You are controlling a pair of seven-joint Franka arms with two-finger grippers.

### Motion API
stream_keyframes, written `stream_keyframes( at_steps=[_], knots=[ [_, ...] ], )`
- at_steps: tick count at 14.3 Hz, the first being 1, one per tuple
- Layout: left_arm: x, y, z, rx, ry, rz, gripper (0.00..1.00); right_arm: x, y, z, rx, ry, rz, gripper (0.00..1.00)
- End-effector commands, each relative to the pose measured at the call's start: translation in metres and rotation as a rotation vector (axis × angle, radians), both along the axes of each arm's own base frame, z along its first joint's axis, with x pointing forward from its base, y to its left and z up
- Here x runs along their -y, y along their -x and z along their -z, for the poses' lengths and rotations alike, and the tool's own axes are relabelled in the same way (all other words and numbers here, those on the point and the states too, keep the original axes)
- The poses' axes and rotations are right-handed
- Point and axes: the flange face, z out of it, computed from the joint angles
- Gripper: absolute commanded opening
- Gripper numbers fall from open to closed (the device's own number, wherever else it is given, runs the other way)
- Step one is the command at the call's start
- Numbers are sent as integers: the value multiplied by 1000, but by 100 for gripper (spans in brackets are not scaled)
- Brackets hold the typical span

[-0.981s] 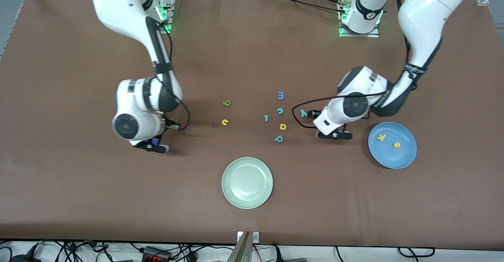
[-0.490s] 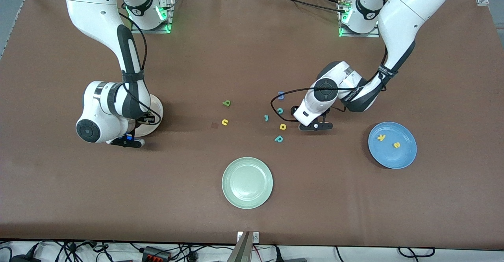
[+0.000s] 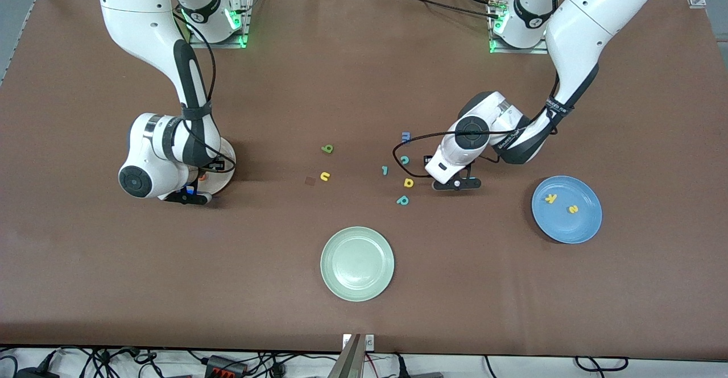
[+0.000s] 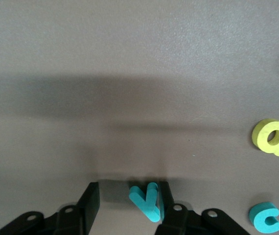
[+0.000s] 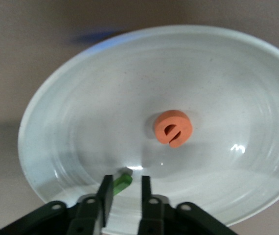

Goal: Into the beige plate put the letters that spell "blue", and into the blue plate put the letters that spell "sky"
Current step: 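Place the 1 on the beige plate while the left gripper grasps the Y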

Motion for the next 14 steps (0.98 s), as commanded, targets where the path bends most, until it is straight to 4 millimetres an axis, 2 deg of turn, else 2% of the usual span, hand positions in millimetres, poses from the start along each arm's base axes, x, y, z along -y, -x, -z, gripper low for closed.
stream_keyframes(
  at_steps=[1,3,5,6,7,8,10,11,12,14],
  knots=[
    [3,0,2,18,-1,-3,40,-22,-13,-37,68,-38,4,100],
    [4,-1,2,25,7,-3,37,-70,-27,-60,133,-17,23,100],
    [6,0,2,25,7,0,22,-135,-29,-68,189,17,15,100],
    [6,0,2,25,7,1,13,-163,-27,-69,225,27,8,100],
    [5,0,2,25,7,0,9,-183,-24,-68,254,25,-14,100],
    [5,0,2,23,6,2,9,-200,-22,-65,290,22,-35,100],
    [4,-1,1,25,5,0,9,-217,-19,-58,329,12,-85,100],
    [4,-1,0,25,3,0,8,-250,-7,-53,338,-28,-153,100],
    [3,-2,-1,26,3,0,9,-270,1,-50,352,-59,-173,100],
    [-2,-6,-7,32,-1,-5,8,-281,4,-46,378,-79,-237,100]
  ],
)
